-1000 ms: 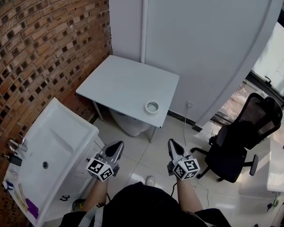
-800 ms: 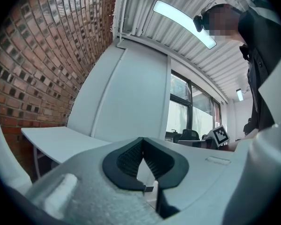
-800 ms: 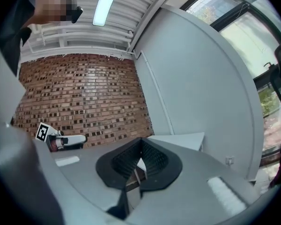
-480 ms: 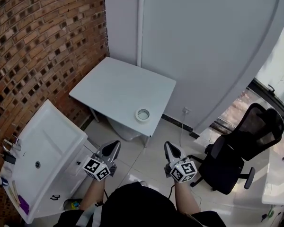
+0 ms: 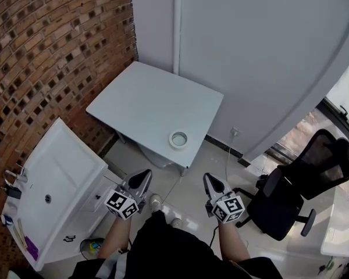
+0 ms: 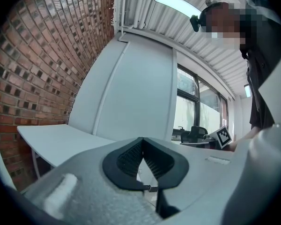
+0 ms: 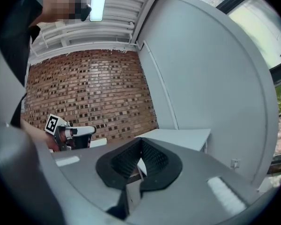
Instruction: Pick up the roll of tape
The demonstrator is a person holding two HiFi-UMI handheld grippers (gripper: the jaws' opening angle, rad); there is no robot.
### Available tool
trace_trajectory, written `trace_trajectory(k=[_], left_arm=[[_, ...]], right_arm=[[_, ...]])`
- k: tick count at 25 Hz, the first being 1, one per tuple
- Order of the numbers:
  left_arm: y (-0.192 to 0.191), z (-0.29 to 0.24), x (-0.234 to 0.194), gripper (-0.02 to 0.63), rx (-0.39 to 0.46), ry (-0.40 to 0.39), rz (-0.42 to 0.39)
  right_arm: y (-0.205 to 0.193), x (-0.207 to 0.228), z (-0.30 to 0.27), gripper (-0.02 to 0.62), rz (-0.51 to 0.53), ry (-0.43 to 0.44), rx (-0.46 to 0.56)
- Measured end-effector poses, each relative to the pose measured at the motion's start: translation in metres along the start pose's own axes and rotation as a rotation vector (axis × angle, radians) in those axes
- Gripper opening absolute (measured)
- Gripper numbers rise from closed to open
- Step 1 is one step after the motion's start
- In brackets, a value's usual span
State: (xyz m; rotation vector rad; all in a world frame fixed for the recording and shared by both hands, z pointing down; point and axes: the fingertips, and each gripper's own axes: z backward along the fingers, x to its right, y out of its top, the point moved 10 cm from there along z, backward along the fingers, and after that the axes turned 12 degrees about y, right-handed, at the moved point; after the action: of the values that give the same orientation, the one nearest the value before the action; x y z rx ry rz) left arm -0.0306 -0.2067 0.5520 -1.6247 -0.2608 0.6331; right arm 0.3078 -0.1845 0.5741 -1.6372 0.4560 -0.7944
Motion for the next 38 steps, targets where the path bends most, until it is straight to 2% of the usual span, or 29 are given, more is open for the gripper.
trace_trajectory(k=[8,13,21,28,33,36,38], left_arm=[[0.013,-0.051,-0.038,0.002,0.018,-0.037,-0.01],[0.021,-0.077,-0.064,0.002,0.025,-0.048,-0.013],[0.023,-0.104,-0.1,0.002,0.018,-0.067,0.021],[0.033,-0.131,-0.125,0.002,0.005,-0.117,-0.007],[0.034,-0.143,-0.135,0.002,-0.021,-0.161,-0.025],[0.03,-0.151,-0.145,0.002,-0.048,-0.144,-0.034],[0.027,-0.156,-0.147,0.002,-0.059,-0.139,-0.038]], right_arm=[[0.022,0.027,-0.047,0.006,0.047,-0.024,-0.01],[0.038,0.036,-0.084,0.006,0.107,0.005,-0.028],[0.05,0.053,-0.125,0.006,0.169,0.005,-0.076],[0.052,0.064,-0.153,0.006,0.185,-0.046,-0.077],[0.047,0.068,-0.173,0.006,0.221,-0.035,-0.147],[0.041,0.072,-0.182,0.009,0.251,-0.008,-0.213],[0.041,0.082,-0.182,0.02,0.266,-0.021,-0.228]])
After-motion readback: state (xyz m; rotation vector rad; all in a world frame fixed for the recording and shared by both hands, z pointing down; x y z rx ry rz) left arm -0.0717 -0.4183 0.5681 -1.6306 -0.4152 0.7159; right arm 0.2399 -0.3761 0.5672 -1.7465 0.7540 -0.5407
